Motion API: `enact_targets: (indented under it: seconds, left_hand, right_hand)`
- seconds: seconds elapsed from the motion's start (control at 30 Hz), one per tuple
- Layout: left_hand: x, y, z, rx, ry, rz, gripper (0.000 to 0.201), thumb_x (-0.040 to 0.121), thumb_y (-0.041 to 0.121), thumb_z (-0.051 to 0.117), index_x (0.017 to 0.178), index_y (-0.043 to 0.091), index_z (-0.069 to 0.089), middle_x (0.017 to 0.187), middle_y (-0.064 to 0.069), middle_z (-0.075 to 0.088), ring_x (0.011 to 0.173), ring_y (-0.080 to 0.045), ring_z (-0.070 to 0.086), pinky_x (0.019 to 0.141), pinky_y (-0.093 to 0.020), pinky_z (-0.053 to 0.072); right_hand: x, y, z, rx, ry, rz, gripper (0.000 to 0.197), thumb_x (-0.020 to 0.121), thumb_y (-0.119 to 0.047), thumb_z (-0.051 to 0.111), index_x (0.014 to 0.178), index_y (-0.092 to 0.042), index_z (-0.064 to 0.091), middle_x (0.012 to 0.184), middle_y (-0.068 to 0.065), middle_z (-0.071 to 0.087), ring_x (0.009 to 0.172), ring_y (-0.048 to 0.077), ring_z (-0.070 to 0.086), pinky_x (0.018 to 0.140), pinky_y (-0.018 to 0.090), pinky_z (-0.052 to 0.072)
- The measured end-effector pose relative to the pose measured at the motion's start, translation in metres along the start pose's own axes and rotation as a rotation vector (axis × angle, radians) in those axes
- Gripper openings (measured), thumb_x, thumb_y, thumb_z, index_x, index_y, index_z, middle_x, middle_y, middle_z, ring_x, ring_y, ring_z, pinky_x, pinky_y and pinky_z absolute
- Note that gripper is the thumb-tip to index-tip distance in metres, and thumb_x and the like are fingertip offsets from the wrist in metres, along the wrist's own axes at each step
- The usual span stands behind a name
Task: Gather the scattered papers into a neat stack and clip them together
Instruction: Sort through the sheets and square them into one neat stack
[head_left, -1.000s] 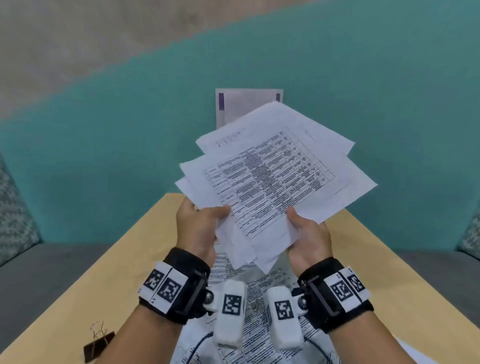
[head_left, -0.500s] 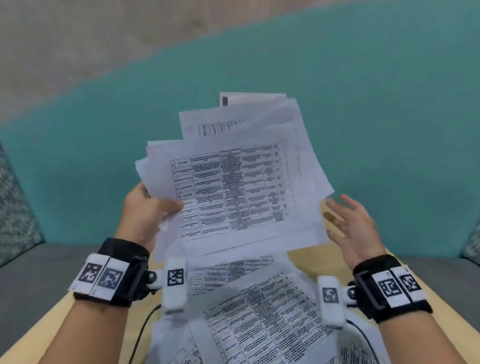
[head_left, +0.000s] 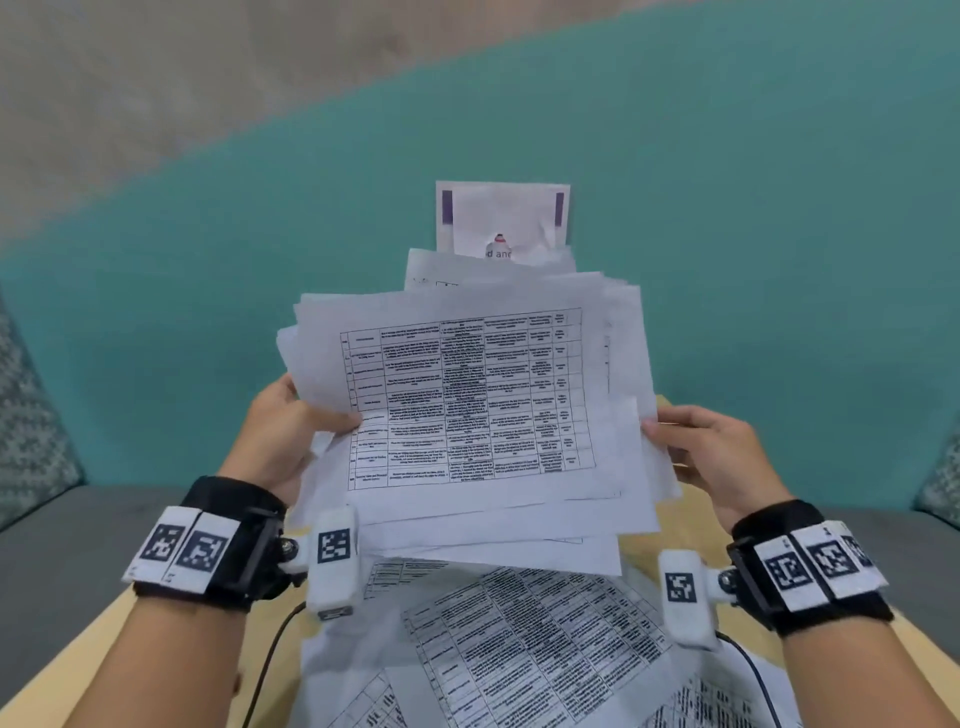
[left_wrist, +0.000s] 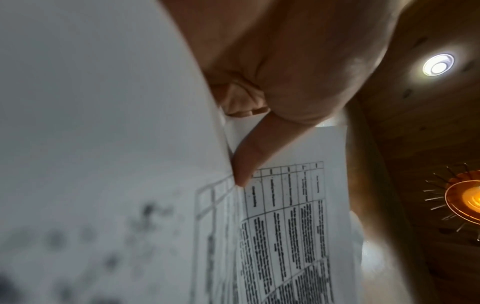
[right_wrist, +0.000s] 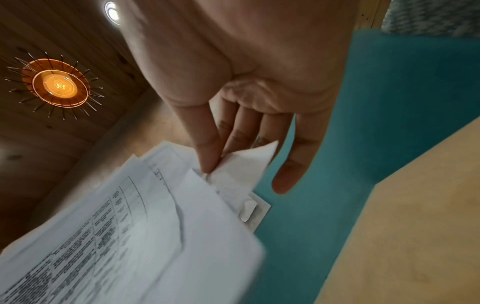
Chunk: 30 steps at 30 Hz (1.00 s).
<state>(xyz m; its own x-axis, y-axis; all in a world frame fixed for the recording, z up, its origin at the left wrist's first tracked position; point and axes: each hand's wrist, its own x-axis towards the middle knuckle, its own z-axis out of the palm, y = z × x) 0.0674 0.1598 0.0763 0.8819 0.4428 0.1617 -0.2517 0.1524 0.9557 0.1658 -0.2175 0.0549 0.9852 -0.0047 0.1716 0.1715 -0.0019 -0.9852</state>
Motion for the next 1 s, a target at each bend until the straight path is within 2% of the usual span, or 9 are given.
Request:
enact_targets:
  seconds: [0.1,0.13,0.2,0.27,0.37,0.5,0.67,0.83,1.0]
  left_hand:
    - [0.000,0.000,0.000,0.007,0.006,-0.004,0.058,0.077,-0.027,0.060,0.127,0.002,0.063,0.119,-0.016,0.075,0.108,-0.036,0.072,0.077,-0.043,0.061]
    - [0.000,0.000,0.000,0.020,0.004,-0.003,0.057,0.077,-0.027,0.061,0.126,0.002,0.064,0.119,-0.016,0.075,0.108,-0.036,0.072,0.077,-0.043,0.061]
    - [-0.001,0.000,0.000,0.037,-0.006,0.000,0.057,0.077,-0.027,0.062,0.125,0.002,0.065,0.118,-0.016,0.076,0.109,-0.037,0.072,0.082,-0.046,0.061]
    - [-0.001,-0.002,0.001,0.048,-0.034,0.005,0.056,0.077,-0.027,0.061,0.126,0.001,0.065,0.117,-0.017,0.077,0.109,-0.038,0.072,0.085,-0.047,0.061]
    - [-0.002,-0.006,0.004,0.049,-0.081,0.039,0.053,0.076,-0.030,0.058,0.121,-0.002,0.067,0.115,-0.019,0.077,0.109,-0.038,0.072,0.083,-0.044,0.064]
    - [-0.002,-0.012,0.011,0.089,-0.053,0.110,0.045,0.077,-0.029,0.062,0.108,0.002,0.072,0.110,-0.014,0.078,0.104,-0.031,0.072,0.072,-0.028,0.062]
    - [-0.003,-0.022,0.019,0.143,-0.019,0.094,0.038,0.081,-0.024,0.065,0.099,0.008,0.076,0.097,-0.003,0.082,0.095,-0.026,0.077,0.079,-0.037,0.060]
    - [-0.004,-0.033,0.022,0.188,-0.028,0.013,0.035,0.084,-0.016,0.070,0.113,0.003,0.073,0.108,-0.008,0.081,0.100,-0.028,0.077,0.085,-0.041,0.059]
    - [-0.006,-0.036,0.023,0.211,0.005,-0.031,0.028,0.087,-0.012,0.070,0.110,0.003,0.073,0.098,-0.005,0.081,0.088,-0.021,0.076,0.068,-0.030,0.056]
  right_hand:
    - [-0.002,-0.001,-0.002,-0.032,-0.049,0.009,0.008,0.088,-0.007,0.072,0.083,-0.014,0.074,0.076,0.000,0.075,0.056,0.008,0.067,0.067,0.030,0.050]
    - [-0.003,-0.002,-0.003,-0.024,-0.067,0.009,0.004,0.090,-0.016,0.071,0.087,-0.015,0.075,0.082,0.000,0.075,0.062,0.010,0.068,0.068,0.030,0.051]
    - [-0.004,-0.002,-0.004,-0.010,-0.115,0.002,0.024,0.089,-0.039,0.072,0.103,-0.019,0.074,0.097,-0.001,0.077,0.082,0.016,0.071,0.074,0.033,0.051]
    - [-0.005,-0.002,-0.003,-0.005,-0.184,0.014,0.042,0.082,-0.047,0.075,0.116,-0.022,0.070,0.110,-0.001,0.076,0.095,0.021,0.070,0.081,0.037,0.052]
    - [-0.010,-0.001,0.001,0.066,-0.342,0.047,0.044,0.079,-0.024,0.074,0.121,-0.014,0.068,0.115,0.006,0.076,0.105,0.028,0.073,0.092,0.042,0.057]
    - [-0.010,0.000,0.008,0.105,-0.303,0.031,0.034,0.081,-0.001,0.072,0.115,-0.004,0.071,0.111,0.011,0.077,0.100,0.027,0.075,0.080,0.033,0.063]
    - [-0.005,0.006,0.020,0.085,-0.099,-0.077,0.027,0.080,0.002,0.076,0.106,-0.007,0.075,0.102,0.006,0.079,0.095,0.023,0.076,0.081,0.036,0.058]
    - [-0.006,0.013,0.028,0.019,-0.089,-0.082,0.029,0.079,0.002,0.078,0.105,-0.009,0.075,0.101,0.003,0.079,0.090,0.019,0.076,0.083,0.036,0.058]
    - [-0.007,0.019,0.033,0.007,-0.058,-0.036,0.026,0.084,0.000,0.075,0.109,-0.003,0.074,0.105,0.007,0.078,0.096,0.025,0.074,0.081,0.037,0.058]
